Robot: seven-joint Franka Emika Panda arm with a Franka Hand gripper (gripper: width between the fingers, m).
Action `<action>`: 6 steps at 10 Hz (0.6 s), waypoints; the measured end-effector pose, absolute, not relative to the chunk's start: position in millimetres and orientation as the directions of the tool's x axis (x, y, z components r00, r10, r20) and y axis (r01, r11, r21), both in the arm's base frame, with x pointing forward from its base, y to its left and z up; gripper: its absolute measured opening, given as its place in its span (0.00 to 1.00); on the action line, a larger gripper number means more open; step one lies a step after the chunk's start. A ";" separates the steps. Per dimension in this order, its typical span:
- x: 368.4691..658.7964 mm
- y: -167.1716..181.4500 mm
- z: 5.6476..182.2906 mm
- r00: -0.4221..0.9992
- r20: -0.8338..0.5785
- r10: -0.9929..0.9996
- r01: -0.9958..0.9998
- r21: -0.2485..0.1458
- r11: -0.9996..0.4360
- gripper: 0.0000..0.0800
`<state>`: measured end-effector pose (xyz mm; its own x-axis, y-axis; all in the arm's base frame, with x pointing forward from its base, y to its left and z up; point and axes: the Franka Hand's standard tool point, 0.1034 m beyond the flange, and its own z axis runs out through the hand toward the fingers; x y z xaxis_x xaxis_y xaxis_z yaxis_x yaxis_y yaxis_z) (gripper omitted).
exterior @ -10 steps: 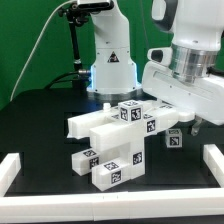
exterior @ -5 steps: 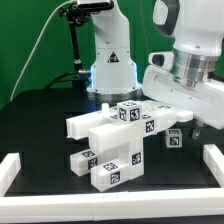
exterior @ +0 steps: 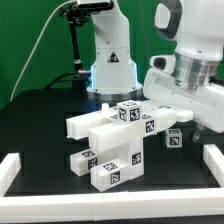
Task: Assemble chair
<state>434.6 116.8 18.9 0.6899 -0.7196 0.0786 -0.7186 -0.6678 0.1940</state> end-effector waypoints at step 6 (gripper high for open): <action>434.4 116.8 18.7 0.690 0.078 -0.719 -0.718 0.195 -0.668 0.09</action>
Offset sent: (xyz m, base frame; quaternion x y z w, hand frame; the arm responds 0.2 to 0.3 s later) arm 0.0000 0.0000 0.0000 0.0000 0.0000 0.0000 1.0000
